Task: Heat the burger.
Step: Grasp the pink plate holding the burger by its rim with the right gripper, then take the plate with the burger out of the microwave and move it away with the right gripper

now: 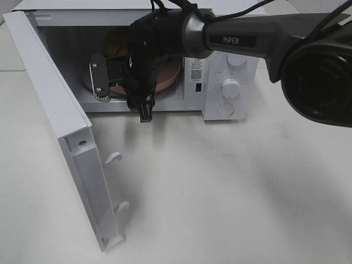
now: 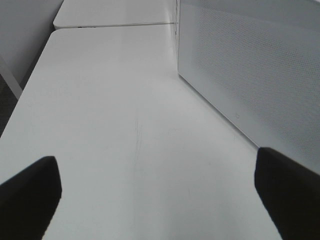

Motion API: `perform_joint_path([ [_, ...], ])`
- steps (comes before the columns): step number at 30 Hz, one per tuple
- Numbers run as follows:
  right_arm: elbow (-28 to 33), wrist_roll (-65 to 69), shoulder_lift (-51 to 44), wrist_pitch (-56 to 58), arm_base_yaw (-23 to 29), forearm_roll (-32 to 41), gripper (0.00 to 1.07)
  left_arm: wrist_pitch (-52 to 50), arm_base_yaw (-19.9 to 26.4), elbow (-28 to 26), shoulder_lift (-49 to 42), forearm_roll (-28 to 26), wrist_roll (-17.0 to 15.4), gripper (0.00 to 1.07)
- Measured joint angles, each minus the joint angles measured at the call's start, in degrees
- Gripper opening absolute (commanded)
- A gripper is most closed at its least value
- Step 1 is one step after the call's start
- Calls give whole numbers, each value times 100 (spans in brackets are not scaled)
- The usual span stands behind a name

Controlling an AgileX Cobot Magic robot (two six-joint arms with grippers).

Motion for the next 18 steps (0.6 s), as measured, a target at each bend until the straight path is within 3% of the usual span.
perform_joint_path([
  [1,-11,0,6,29,-6,0,13,0,0,0,0,0,0,103],
  [2,-11,0,6,29,-6,0,13,0,0,0,0,0,0,103],
  [4,-69,40,6,63,-17,29,0,0,0,0,0,0,0,103],
  [18,-69,46,-63,223,-34,327,0,0,0,0,0,0,0,103],
])
